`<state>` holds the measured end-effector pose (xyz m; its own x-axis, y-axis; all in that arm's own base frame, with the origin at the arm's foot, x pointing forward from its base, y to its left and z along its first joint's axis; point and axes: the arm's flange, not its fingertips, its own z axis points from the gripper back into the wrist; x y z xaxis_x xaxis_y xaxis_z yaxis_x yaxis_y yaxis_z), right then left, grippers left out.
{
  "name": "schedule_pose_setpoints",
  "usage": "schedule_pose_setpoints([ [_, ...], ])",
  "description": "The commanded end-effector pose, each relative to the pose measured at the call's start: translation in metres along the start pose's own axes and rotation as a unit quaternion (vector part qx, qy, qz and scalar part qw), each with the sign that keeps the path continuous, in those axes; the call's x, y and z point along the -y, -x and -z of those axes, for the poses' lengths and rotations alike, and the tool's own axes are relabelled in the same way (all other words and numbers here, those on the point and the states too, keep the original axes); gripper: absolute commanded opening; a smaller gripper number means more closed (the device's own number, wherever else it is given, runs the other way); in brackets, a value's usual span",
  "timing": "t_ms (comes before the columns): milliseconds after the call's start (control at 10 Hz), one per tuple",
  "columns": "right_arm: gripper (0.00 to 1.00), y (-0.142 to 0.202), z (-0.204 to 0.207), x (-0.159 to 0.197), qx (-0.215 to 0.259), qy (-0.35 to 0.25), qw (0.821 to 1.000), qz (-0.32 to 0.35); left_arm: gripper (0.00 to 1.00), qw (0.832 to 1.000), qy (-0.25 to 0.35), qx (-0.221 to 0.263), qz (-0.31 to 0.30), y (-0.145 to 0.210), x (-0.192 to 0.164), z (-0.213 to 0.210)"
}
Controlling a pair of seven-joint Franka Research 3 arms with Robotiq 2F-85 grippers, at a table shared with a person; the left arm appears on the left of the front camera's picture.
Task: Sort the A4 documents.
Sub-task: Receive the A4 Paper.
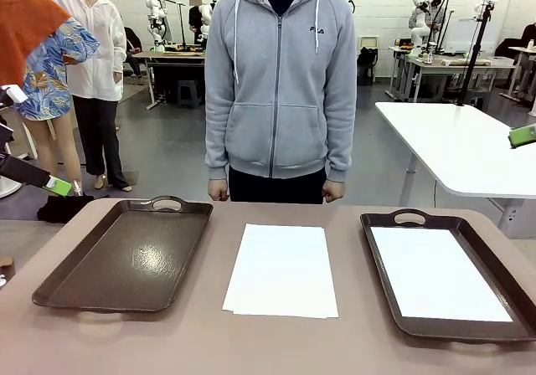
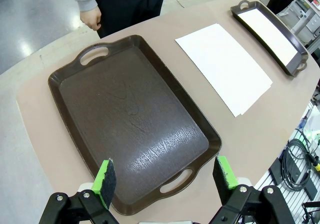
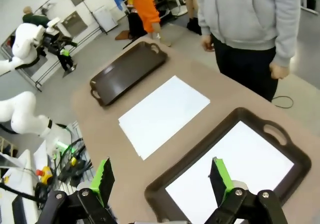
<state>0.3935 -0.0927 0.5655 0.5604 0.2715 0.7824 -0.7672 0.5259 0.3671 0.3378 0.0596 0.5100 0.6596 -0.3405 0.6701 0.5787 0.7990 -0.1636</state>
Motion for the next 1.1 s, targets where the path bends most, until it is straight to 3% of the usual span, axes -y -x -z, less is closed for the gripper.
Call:
schedule_pose_setpoints([
  [0, 1.0, 0.009, 0.011, -0.004, -0.007, 0.008, 1.0, -0.018, 1.0, 1.0, 0.006, 0.004, -0.001, 0.0, -0.001, 0.0],
  [500, 1.0, 0.017, 0.05, -0.015, -0.045, 0.022, 0.998, -0.04, 1.0, 1.0, 0.006, 0.004, -0.001, 0.0, -0.001, 0.0],
  [1000, 1.0, 0.015, 0.055, -0.011, -0.073, 0.027, 0.996, -0.034, 1.0, 1.0, 0.006, 0.004, -0.001, 0.0, -0.001, 0.0],
])
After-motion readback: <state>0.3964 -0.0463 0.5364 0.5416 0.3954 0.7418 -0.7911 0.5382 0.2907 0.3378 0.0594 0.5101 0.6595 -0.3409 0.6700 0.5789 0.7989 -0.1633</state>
